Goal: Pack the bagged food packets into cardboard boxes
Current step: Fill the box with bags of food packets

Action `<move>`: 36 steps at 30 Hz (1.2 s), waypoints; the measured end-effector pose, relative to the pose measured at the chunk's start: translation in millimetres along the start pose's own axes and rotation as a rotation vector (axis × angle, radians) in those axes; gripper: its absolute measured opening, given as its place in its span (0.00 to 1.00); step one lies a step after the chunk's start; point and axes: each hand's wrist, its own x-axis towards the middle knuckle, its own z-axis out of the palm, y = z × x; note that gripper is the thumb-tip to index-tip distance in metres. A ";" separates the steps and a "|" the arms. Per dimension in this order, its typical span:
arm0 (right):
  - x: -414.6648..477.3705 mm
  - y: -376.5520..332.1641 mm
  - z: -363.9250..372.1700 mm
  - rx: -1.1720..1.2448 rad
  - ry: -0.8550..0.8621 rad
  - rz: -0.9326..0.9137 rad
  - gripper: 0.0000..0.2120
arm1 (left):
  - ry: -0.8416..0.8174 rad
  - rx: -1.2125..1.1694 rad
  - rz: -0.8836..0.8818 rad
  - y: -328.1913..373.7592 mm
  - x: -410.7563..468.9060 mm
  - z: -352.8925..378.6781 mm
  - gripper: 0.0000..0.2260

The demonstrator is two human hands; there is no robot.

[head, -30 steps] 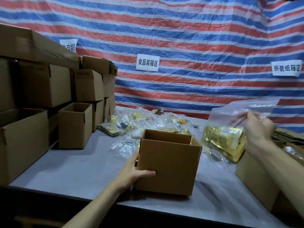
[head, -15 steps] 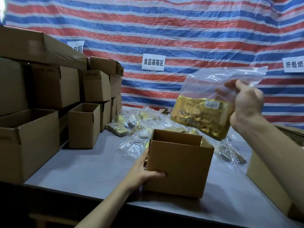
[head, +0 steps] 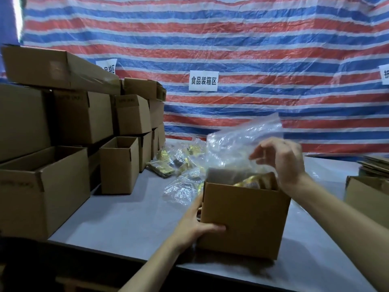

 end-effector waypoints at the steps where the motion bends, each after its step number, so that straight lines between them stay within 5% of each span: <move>1: -0.8 4.1 -2.3 -0.063 -0.067 0.050 0.13 | 0.000 0.007 0.001 0.2 -0.3 0.0 0.43; 8: -4.2 6.5 -10.1 -0.276 -0.359 0.417 0.08 | -0.009 0.060 0.010 2.3 -3.3 -0.7 0.45; 19: -11.2 -2.6 -24.6 -0.075 -0.200 0.243 0.09 | -0.006 0.054 0.013 5.7 -4.5 1.5 0.40; 26: -16.2 -10.5 -40.9 -0.361 -0.464 0.198 0.11 | 0.004 0.061 0.021 6.4 -4.6 1.1 0.39; 32: -21.2 -15.1 -53.9 -0.162 -0.392 0.246 0.10 | 0.026 0.070 0.026 1.7 -1.5 1.5 0.37; 36: -19.0 -14.2 -52.5 -0.318 -0.337 0.274 0.08 | 0.028 0.077 0.030 0.7 -1.4 1.6 0.37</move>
